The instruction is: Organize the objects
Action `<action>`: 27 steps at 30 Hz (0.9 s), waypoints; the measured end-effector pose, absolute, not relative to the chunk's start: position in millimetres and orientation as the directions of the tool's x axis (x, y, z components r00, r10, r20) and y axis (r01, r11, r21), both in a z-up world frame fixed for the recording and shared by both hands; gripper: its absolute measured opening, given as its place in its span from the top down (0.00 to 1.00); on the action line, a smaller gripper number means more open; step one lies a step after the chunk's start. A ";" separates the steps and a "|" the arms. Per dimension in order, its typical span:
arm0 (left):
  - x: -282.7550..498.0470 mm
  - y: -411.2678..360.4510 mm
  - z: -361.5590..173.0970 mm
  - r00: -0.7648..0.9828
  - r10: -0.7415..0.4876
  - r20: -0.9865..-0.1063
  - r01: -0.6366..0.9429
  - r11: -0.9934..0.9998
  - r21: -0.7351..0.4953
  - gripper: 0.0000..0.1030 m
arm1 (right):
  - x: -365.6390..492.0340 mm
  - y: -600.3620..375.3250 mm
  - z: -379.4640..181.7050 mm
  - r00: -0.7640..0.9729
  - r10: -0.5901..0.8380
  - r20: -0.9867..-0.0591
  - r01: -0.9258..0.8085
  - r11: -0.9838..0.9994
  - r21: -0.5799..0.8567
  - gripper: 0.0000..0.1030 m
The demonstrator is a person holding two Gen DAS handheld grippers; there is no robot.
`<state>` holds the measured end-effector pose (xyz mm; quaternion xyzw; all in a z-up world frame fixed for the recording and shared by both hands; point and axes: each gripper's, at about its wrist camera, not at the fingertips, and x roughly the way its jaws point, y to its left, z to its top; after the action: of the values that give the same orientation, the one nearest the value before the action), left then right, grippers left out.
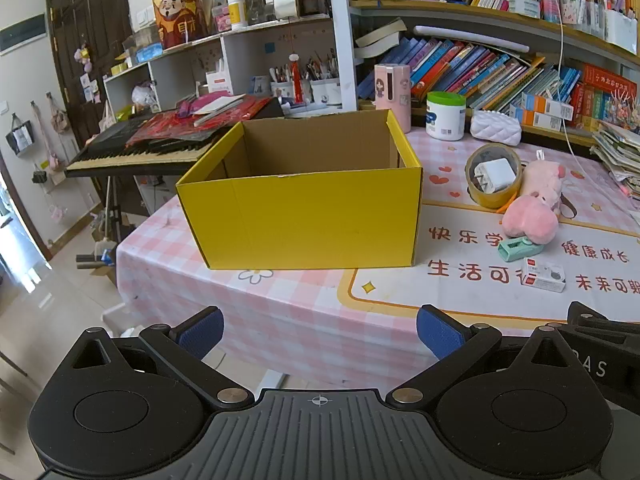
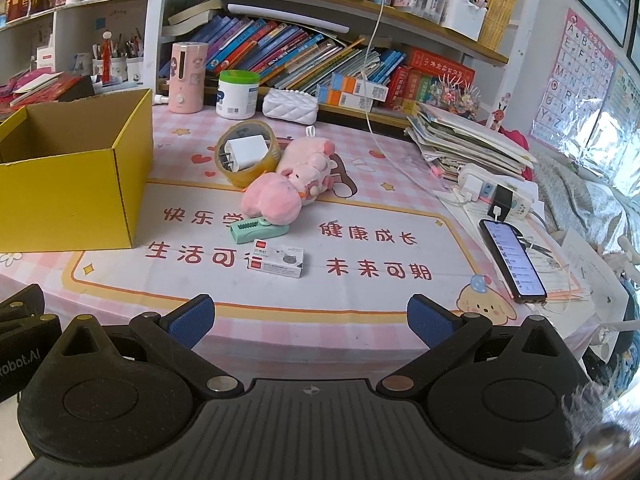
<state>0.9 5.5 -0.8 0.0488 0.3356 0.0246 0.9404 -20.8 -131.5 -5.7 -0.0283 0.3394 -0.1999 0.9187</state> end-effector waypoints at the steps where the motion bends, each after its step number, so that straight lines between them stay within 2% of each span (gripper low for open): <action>1: 0.9 5.6 -0.9 0.773 0.079 -0.629 -0.013 0.994 0.108 0.00 | -20.7 -130.8 -5.8 0.689 -0.387 -0.613 0.348 0.918 -0.188 0.00; 27: 8.7 5.6 -2.5 0.770 0.075 -0.634 -0.012 0.995 0.103 0.00 | -14.2 -130.7 -6.9 0.684 -0.378 -0.624 0.341 0.922 -0.184 0.00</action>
<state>8.7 5.6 -2.5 0.0467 0.3387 0.0231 0.9395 -14.2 -130.7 -6.9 -0.0266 0.3458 -0.1960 0.9172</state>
